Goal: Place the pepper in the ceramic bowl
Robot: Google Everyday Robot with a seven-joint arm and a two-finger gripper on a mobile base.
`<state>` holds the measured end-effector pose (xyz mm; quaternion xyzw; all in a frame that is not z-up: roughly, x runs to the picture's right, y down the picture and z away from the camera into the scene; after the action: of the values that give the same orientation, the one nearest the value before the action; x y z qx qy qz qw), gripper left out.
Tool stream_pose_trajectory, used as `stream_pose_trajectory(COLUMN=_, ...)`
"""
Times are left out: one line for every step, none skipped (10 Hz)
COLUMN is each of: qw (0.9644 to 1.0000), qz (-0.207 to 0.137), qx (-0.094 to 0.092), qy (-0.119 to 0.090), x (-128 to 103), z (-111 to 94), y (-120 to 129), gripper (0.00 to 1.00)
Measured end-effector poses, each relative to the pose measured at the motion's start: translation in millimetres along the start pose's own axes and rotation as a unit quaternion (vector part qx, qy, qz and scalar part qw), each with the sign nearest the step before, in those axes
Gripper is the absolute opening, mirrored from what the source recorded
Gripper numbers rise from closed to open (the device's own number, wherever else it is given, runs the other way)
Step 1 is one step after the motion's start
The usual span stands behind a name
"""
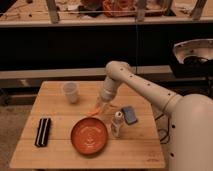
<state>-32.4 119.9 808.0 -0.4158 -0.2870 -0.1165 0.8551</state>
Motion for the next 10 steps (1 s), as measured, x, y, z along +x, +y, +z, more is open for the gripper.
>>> stream_pose_trajectory(qw=1.0000, qz=-0.004, qx=-0.005, qy=-0.001, x=-6, z=4, y=4, gripper=0.01)
stream_pose_trajectory(qw=0.9999, qz=-0.005, qx=-0.011, qy=-0.003, x=-13, z=8, y=15, gripper=0.01)
stream_pose_trajectory(qw=0.9998, qz=-0.006, qx=-0.016, qy=-0.004, x=-21, z=13, y=25, gripper=0.01)
stream_pose_trajectory(qw=0.9998, qz=-0.007, qx=-0.019, qy=-0.005, x=-24, z=15, y=31, gripper=0.01)
stream_pose_trajectory(qw=0.9997, qz=-0.008, qx=-0.023, qy=-0.007, x=-28, z=18, y=34, gripper=0.01)
stream_pose_trajectory(qw=0.9996, qz=-0.010, qx=-0.025, qy=-0.008, x=-31, z=20, y=35, gripper=0.01)
stream_pose_trajectory(qw=0.9995, qz=-0.009, qx=-0.028, qy=-0.007, x=-32, z=22, y=37, gripper=0.01)
stream_pose_trajectory(qw=0.9996, qz=-0.005, qx=-0.027, qy=-0.007, x=-35, z=25, y=39, gripper=0.01)
stream_pose_trajectory(qw=0.9996, qz=-0.002, qx=-0.027, qy=-0.007, x=-37, z=28, y=41, gripper=0.01)
stream_pose_trajectory(qw=0.9996, qz=-0.001, qx=-0.027, qy=-0.007, x=-39, z=30, y=43, gripper=0.01)
